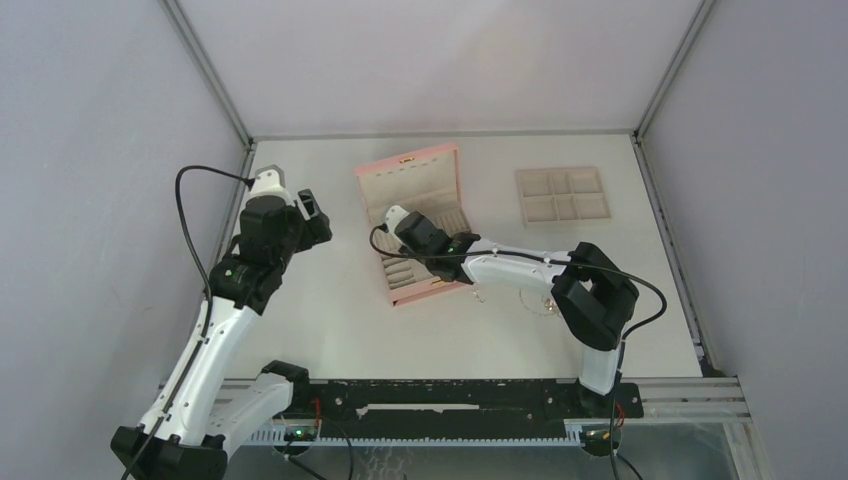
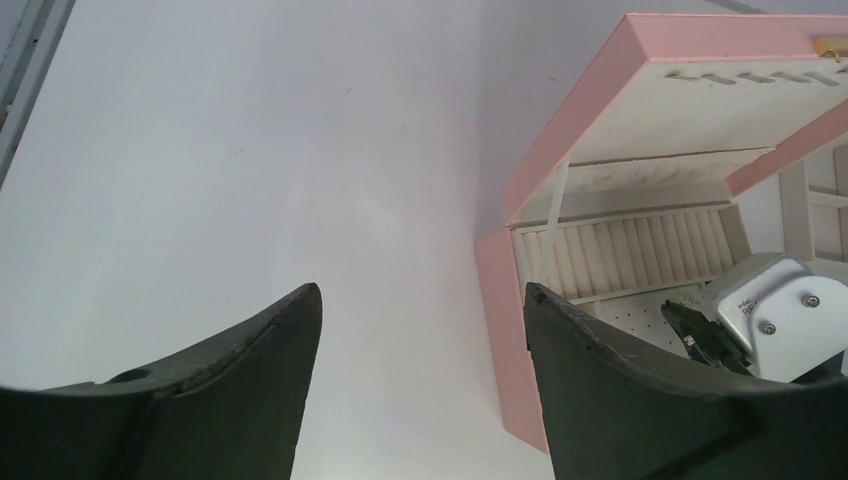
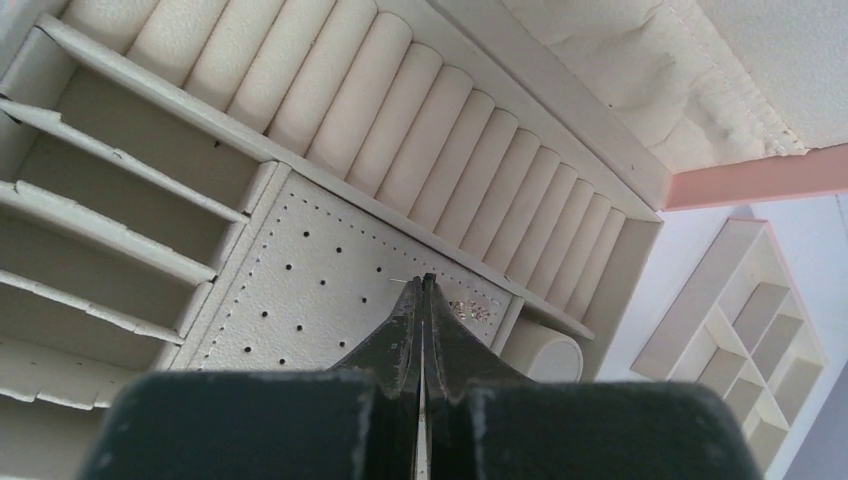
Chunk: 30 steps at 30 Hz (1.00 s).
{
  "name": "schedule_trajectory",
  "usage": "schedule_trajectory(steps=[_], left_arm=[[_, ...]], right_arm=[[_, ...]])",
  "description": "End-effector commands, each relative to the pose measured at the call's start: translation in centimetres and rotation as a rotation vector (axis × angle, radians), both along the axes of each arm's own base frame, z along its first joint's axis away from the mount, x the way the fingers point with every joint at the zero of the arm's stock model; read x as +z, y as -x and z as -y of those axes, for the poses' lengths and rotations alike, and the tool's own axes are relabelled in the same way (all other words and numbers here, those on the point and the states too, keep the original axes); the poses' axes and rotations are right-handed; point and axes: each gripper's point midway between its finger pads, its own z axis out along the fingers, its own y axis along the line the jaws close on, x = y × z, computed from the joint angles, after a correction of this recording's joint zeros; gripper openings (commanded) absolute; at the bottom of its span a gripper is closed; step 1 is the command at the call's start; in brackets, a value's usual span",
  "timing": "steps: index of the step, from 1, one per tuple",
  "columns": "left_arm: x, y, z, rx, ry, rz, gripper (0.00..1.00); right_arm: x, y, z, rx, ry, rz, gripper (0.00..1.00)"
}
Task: Organize the mixed jewelry
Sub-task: Place the jewelry in the jewelry box.
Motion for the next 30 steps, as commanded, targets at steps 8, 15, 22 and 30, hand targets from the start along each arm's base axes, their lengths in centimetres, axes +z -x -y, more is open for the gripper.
schedule_trajectory(steps=[8, 15, 22, 30], left_arm=[[0.6, -0.6, -0.5, 0.025, -0.003, 0.027, 0.78], [0.5, -0.5, -0.5, 0.026, -0.003, 0.026, 0.78], [0.4, -0.4, -0.6, 0.029, -0.002, 0.025, 0.78], [0.5, -0.4, -0.6, 0.030, -0.004, 0.028, 0.78]], right_arm=[[0.8, -0.6, -1.4, -0.012, -0.034, 0.036, 0.00], [1.2, -0.3, -1.5, -0.009, -0.048, 0.033, 0.00], [1.6, -0.3, -1.7, 0.000, -0.058, 0.036, 0.00], [1.9, -0.3, -2.0, 0.013, -0.061, 0.045, 0.00]])
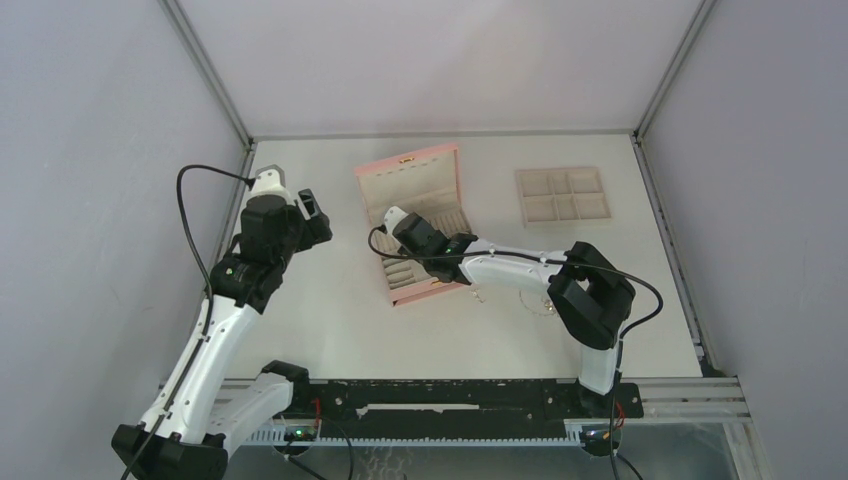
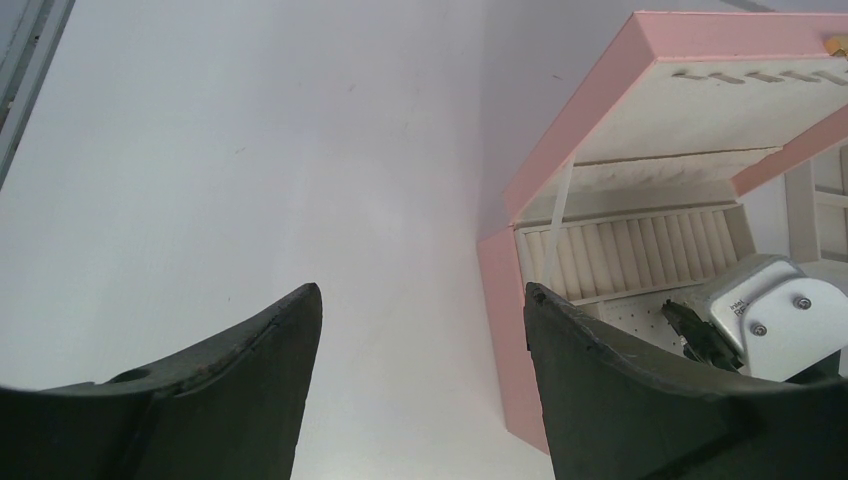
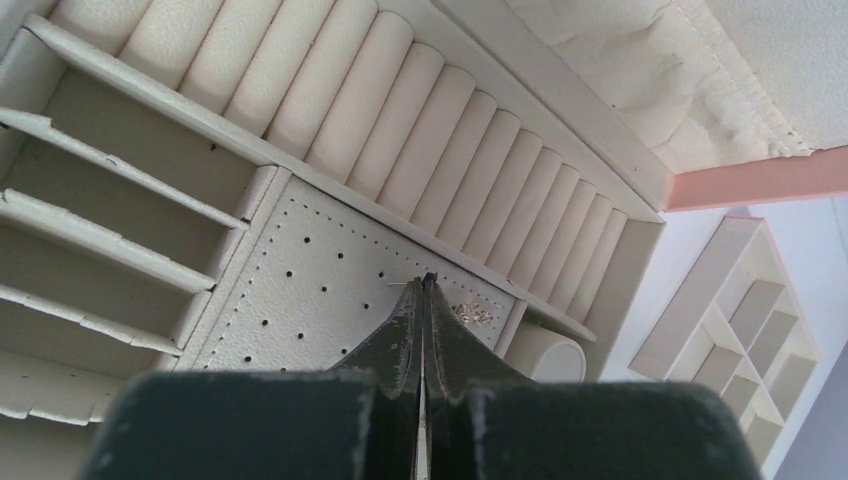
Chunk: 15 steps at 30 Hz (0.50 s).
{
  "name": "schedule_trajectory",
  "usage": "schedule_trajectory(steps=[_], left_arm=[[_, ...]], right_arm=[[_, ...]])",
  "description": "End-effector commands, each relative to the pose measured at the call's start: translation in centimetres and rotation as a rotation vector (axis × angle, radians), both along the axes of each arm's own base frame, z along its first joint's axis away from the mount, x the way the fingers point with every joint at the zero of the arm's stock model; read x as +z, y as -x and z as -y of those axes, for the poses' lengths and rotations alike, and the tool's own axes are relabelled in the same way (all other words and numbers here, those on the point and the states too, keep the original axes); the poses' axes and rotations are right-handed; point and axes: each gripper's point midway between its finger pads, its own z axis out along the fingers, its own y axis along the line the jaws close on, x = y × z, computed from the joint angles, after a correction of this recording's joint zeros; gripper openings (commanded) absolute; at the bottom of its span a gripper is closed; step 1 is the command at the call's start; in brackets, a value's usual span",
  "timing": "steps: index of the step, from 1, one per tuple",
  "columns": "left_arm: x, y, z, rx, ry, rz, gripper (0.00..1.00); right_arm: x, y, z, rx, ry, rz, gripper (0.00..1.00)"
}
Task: Organize the mixed jewelry
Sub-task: Place the jewelry in the jewelry box.
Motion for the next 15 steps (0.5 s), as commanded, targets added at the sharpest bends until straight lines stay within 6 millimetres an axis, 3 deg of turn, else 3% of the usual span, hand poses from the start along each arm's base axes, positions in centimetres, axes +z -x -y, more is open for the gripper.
schedule_trajectory(steps=[1, 15], left_arm=[[0.92, -0.24, -0.58, 0.028, 0.000, 0.040, 0.78], [0.92, 0.09, -0.79, 0.035, -0.002, 0.042, 0.78]], right_arm=[[2.13, -0.18, -1.89, 0.019, -0.074, 0.036, 0.00], [2.09, -0.02, -2.33, 0.033, -0.083, 0.034, 0.00]])
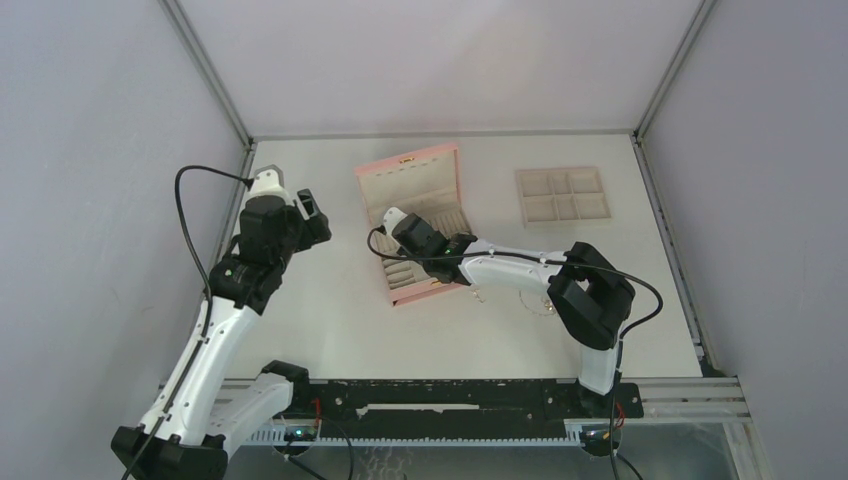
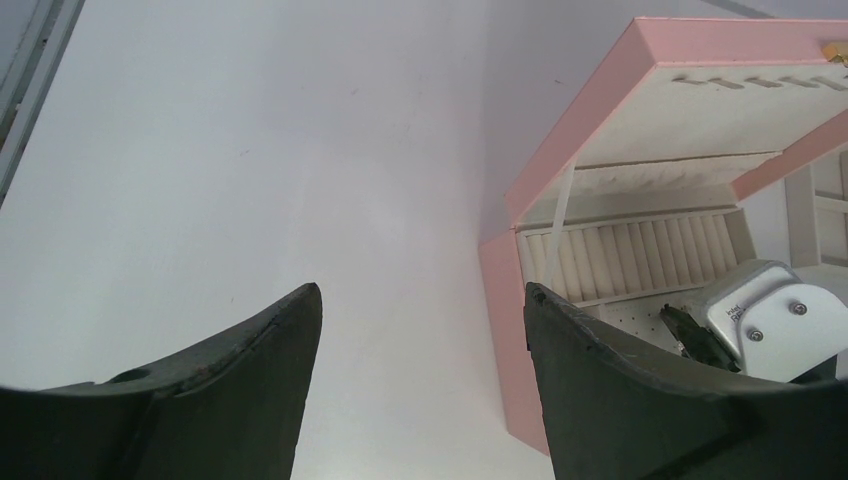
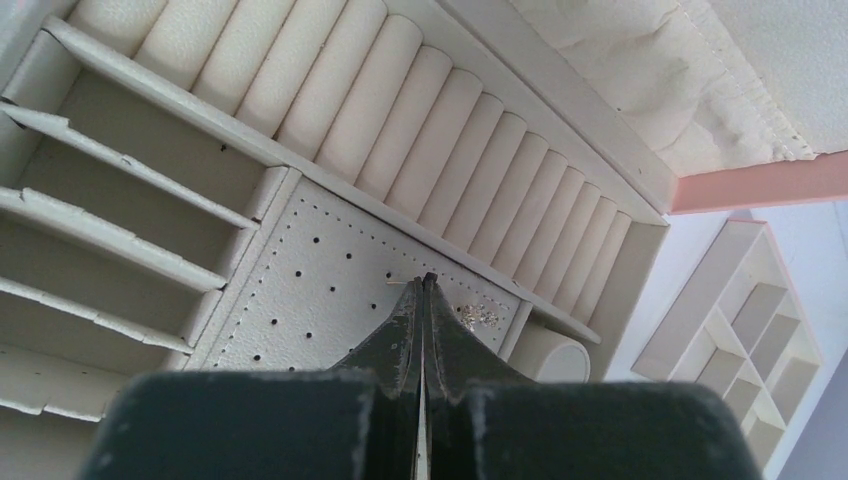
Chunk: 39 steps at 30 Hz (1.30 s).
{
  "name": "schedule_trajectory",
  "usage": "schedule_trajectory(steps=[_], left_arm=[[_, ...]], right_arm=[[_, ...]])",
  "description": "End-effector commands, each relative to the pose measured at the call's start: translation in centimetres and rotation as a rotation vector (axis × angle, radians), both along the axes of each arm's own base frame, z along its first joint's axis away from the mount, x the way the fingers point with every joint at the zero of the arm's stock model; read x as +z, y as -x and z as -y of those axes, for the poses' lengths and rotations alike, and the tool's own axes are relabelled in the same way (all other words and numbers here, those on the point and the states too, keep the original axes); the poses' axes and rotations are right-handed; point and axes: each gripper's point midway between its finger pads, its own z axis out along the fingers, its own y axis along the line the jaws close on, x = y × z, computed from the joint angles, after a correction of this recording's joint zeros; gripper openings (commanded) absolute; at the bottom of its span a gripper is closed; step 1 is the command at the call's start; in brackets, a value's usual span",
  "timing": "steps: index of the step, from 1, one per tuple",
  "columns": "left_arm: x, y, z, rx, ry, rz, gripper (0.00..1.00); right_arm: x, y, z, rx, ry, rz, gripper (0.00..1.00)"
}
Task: Organize the mixed jewelry
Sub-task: Place the jewelry in the jewelry box.
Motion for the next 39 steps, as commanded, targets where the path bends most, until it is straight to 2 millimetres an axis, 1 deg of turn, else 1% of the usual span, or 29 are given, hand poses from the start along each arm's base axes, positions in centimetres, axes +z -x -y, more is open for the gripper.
schedule_trajectory(steps=[1, 15, 19, 28, 39], left_arm=[[0.79, 0.04, -0.64, 0.028, 0.001, 0.037, 0.78], [0.79, 0.32, -0.76, 0.032, 0.003, 0.041, 0.78], [0.83, 0.36, -0.72, 0.029, 0.005, 0.042, 0.78], [0.90, 0.43, -0.79, 0.030, 0.003, 0.046, 0.78], [0.70, 0.53, -0.94, 0.032, -0.003, 0.042, 0.78]], right_arm=[[2.17, -0.28, -2.10, 0.022, -0.080, 0.040, 0.00], [1.70, -0.63, -1.61, -0.008, -0.053, 0.057, 0.00], [1.82, -0.66, -1.72, -0.003, -0.048, 0.067, 0.00], [1.37, -0.35, -1.92, 0.012, -0.012, 0.081, 0.00], [1.93, -0.03, -2.27, 0.027, 0.000, 0.106, 0.00]])
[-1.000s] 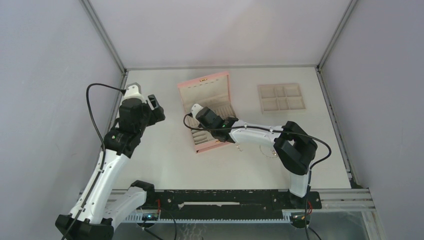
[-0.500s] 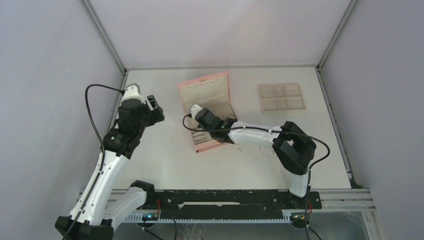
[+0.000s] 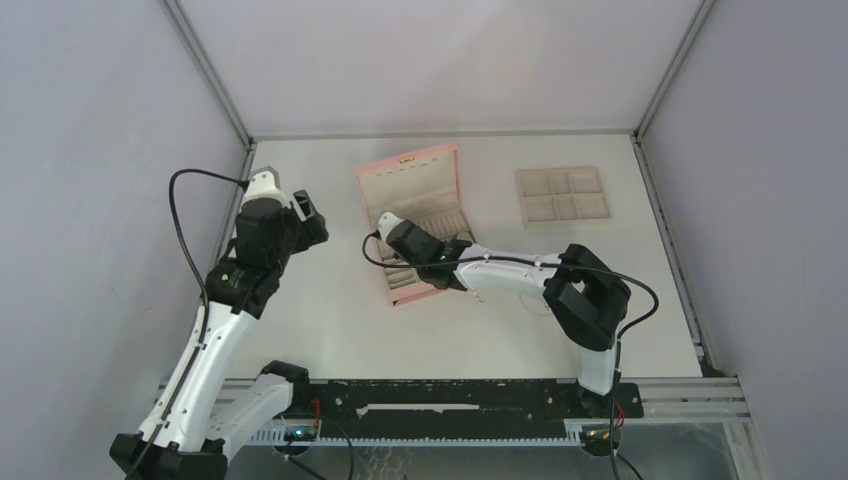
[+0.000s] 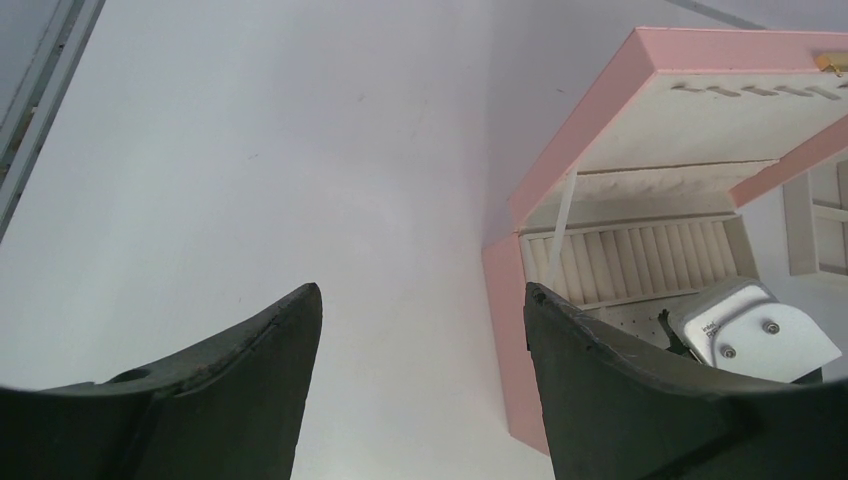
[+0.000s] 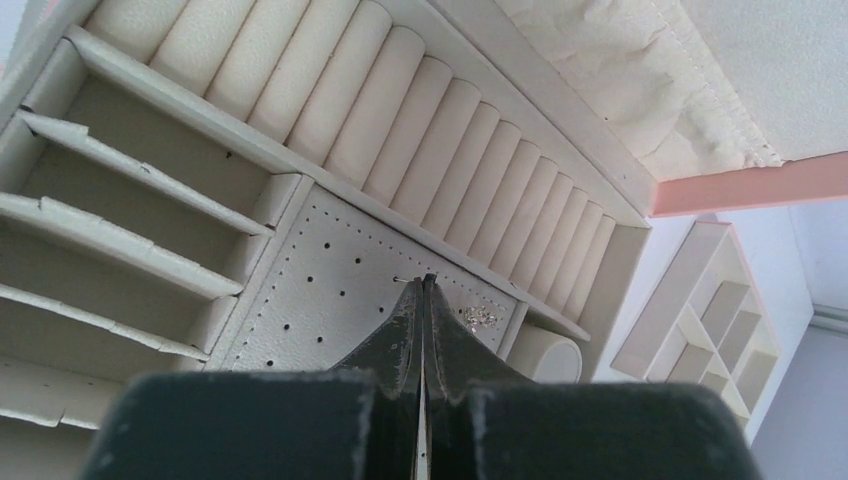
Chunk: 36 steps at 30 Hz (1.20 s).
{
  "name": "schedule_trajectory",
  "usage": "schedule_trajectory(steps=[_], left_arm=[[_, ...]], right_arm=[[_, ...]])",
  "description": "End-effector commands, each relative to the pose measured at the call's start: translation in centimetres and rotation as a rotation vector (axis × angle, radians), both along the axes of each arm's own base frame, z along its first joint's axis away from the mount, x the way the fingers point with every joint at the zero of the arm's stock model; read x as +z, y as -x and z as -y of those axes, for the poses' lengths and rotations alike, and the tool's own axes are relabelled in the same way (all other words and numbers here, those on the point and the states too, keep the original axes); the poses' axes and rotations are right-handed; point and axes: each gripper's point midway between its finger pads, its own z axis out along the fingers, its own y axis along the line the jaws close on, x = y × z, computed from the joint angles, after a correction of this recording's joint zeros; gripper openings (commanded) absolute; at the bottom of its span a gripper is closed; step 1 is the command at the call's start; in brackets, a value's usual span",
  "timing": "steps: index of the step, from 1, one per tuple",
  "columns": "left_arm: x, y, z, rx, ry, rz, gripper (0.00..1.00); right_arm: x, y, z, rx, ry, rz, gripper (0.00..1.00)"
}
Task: Organize the mixed jewelry
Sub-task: Place the jewelry in the jewelry box.
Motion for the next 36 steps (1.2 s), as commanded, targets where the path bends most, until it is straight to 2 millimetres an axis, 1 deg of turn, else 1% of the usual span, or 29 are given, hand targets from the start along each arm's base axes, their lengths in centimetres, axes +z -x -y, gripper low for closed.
schedule_trajectory(steps=[1, 7, 14, 25, 31, 32, 36], left_arm=[[0.1, 0.1, -0.5, 0.019, -0.003, 0.022, 0.78], [0.0, 0.1, -0.6, 0.016, -0.006, 0.021, 0.78], [0.0, 0.1, -0.6, 0.015, -0.007, 0.021, 0.78], [-0.1, 0.3, -0.8, 0.020, -0.013, 0.020, 0.78], [-0.1, 0.3, -0.9, 0.023, -0.017, 0.020, 0.78], [-0.1, 0.3, -1.0, 0.025, -0.017, 0.020, 0.78], [0.0, 0.3, -1.0, 0.025, -0.017, 0.022, 0.78]], right_arm=[[1.7, -0.1, -1.9, 0.031, -0.036, 0.052, 0.00], [1.6, 0.8, -2.6, 0.076, -0.009, 0.053, 0.00], [1.2, 1.3, -2.8, 0.093, 0.010, 0.045, 0.00], [-0.2, 1.3, -2.5, 0.071, 0.027, 0.028, 0.00], [0.4, 0.9, -2.2, 0.051, 0.009, 0.031, 0.00], [0.7, 0.9, -2.1, 0.044, -0.001, 0.032, 0.01], [1.5, 0.9, -1.9, 0.029, -0.037, 0.024, 0.15]])
